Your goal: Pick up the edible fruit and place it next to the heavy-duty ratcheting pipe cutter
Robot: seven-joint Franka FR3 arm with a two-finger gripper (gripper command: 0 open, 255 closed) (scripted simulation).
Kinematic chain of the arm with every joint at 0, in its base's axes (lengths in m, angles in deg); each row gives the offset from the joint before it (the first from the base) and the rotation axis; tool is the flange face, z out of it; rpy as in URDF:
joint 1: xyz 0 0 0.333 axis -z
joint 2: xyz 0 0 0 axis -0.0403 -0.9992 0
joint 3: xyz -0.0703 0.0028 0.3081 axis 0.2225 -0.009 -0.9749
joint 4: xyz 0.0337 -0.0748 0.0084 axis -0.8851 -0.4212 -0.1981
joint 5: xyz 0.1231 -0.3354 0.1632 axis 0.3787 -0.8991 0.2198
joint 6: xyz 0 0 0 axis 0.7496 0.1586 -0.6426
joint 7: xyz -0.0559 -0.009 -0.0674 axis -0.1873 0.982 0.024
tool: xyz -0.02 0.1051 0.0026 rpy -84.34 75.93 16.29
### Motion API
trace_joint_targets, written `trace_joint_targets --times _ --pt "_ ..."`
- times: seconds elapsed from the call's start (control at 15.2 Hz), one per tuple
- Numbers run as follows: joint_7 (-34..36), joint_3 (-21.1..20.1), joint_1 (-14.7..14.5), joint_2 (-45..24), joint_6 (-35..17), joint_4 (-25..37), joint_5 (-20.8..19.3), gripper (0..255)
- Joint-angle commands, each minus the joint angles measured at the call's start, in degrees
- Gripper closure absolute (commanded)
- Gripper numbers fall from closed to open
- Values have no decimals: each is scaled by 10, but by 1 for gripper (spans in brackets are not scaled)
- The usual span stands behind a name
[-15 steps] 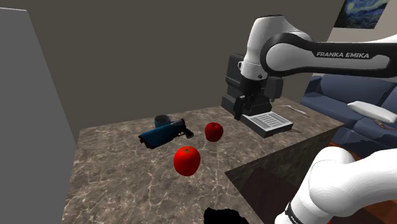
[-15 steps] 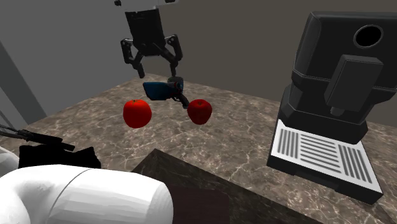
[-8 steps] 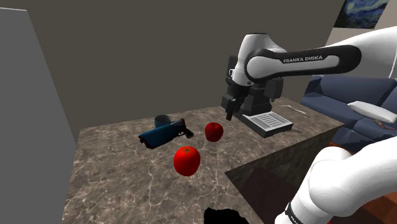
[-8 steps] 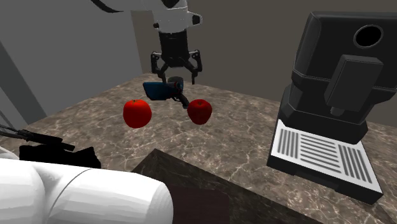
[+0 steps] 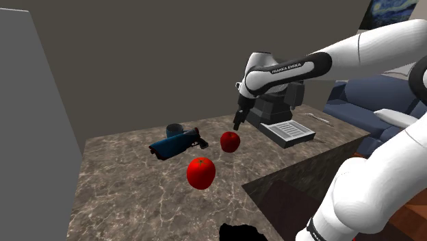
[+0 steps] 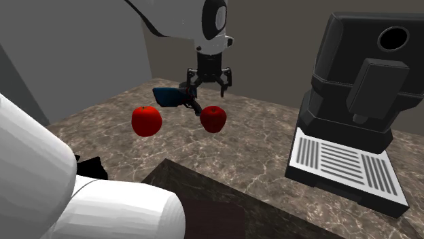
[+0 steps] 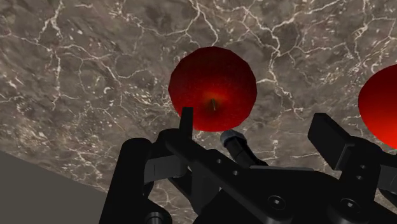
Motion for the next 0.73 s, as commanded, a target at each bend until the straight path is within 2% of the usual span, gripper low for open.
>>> trace_joint_targets --times 0.0,0.07,0.66 --pt "-42 18 -5 -44 -24 21 20 0" --pt "-62 26 -8 -67 -33 34 33 0" --pt "-73 27 -11 -103 -92 9 48 0"
